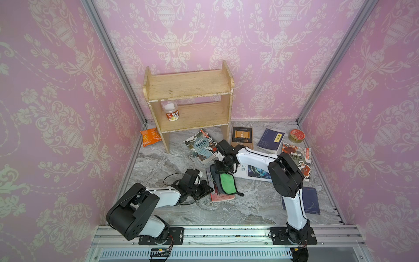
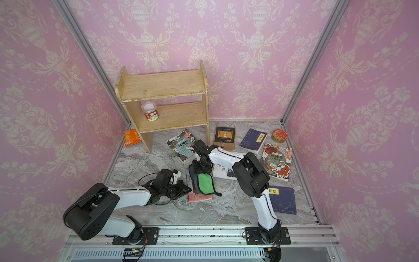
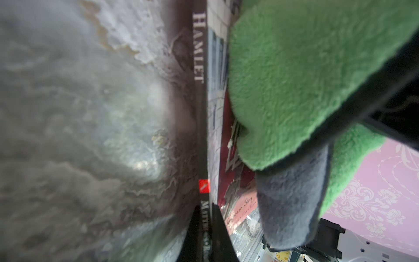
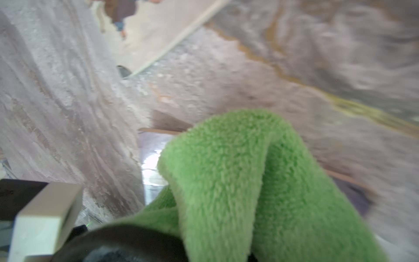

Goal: Wipe the cover of the book
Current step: Wipe the dirt from the cover of the book.

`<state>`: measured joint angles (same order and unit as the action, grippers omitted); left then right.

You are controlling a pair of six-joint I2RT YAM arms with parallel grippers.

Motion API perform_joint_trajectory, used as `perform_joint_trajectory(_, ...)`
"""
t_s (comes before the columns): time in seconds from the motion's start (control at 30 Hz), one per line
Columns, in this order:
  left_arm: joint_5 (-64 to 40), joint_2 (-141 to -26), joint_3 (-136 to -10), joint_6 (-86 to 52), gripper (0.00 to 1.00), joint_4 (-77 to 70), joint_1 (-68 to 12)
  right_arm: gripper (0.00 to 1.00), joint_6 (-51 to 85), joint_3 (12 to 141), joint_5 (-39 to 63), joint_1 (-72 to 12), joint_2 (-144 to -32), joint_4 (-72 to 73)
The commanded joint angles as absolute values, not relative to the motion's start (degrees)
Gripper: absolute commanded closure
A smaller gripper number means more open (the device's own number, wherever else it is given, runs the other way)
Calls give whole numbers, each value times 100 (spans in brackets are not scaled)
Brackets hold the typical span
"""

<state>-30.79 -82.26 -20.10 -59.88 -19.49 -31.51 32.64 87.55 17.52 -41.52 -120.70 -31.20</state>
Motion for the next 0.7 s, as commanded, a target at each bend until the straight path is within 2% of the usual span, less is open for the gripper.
perform_joint_trajectory(0.0,-3085,-8311,-1995,-5806,100,-1539,-3138,100,3342,8433,1816,-4333,-12303,-3099)
perform_joint_trajectory(0.13,-3003,-8219,-1960,-5814,100,-1452,-3136,100,3123,7769,1465,-3965,-11900,-3259)
perform_joint_trajectory(0.23,-2891,-8191,-1956,-5795,100,-1381,-3138,100,3249,7176,1610,-3361,-11582,-3050)
perform_joint_trajectory(0.3,-2841,-8207,-1975,-5820,100,-1380,-3142,100,3126,6925,1634,-3269,-11343,-3076)
perform_joint_trajectory(0.47,-2797,-8236,-2018,-5863,100,-1406,-3135,100,3130,5972,1772,-3765,-10767,-3200)
perform_joint_trajectory(0.67,-2775,-8310,-2037,-5871,100,-1445,-3129,100,3745,4749,1642,-4809,-10072,-3351)
